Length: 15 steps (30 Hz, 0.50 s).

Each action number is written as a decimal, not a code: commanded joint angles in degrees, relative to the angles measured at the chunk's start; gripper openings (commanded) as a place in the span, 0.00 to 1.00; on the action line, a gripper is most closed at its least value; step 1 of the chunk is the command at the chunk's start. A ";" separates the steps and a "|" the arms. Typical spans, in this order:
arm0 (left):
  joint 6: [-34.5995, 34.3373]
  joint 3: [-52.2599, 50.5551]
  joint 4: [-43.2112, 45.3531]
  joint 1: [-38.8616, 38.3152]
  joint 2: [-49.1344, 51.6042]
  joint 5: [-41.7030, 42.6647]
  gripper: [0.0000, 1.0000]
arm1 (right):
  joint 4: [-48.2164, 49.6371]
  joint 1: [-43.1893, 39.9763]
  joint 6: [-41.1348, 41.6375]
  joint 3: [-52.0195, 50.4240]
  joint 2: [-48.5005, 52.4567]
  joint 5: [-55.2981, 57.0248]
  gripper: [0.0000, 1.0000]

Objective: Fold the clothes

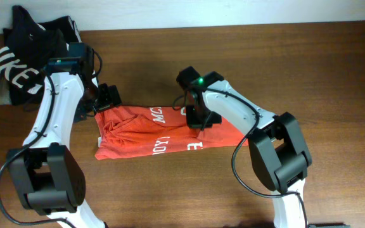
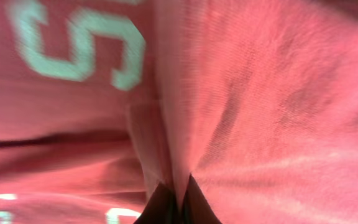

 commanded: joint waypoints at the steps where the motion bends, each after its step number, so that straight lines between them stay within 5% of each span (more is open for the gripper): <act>1: 0.15 -0.48 -0.11 0.07 0.85 0.22 0.99 | -3.52 0.66 0.44 7.17 0.04 0.63 0.04; 13: 0.31 -0.48 -0.26 -0.28 0.96 0.20 0.99 | -1.81 6.16 0.48 5.51 0.59 -1.42 0.04; 14: 0.33 -0.48 -0.33 -0.28 0.96 -0.07 0.99 | -1.40 6.27 0.50 4.72 0.59 -1.27 0.24; 15: 0.31 -0.48 -0.63 -0.28 0.96 -0.20 0.99 | -1.31 6.27 0.48 4.37 0.59 -1.25 0.31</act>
